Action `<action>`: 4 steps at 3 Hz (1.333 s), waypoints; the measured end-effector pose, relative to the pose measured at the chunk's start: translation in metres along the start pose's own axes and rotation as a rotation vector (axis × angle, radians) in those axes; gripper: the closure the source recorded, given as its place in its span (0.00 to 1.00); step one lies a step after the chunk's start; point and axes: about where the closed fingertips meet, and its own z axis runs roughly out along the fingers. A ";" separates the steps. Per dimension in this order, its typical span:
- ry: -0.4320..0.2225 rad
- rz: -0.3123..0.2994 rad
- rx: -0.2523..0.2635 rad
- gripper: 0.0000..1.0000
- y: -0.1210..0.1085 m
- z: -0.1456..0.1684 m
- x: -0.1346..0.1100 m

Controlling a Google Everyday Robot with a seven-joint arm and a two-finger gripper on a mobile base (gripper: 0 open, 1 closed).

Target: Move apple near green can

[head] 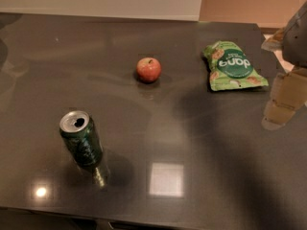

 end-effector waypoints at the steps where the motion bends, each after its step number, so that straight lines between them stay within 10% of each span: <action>1: -0.010 -0.010 0.003 0.00 -0.006 0.000 -0.006; 4: -0.131 -0.048 -0.033 0.00 -0.068 0.059 -0.087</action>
Offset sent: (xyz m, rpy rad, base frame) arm 0.0671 0.0459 -0.0126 0.0819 0.0105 0.0638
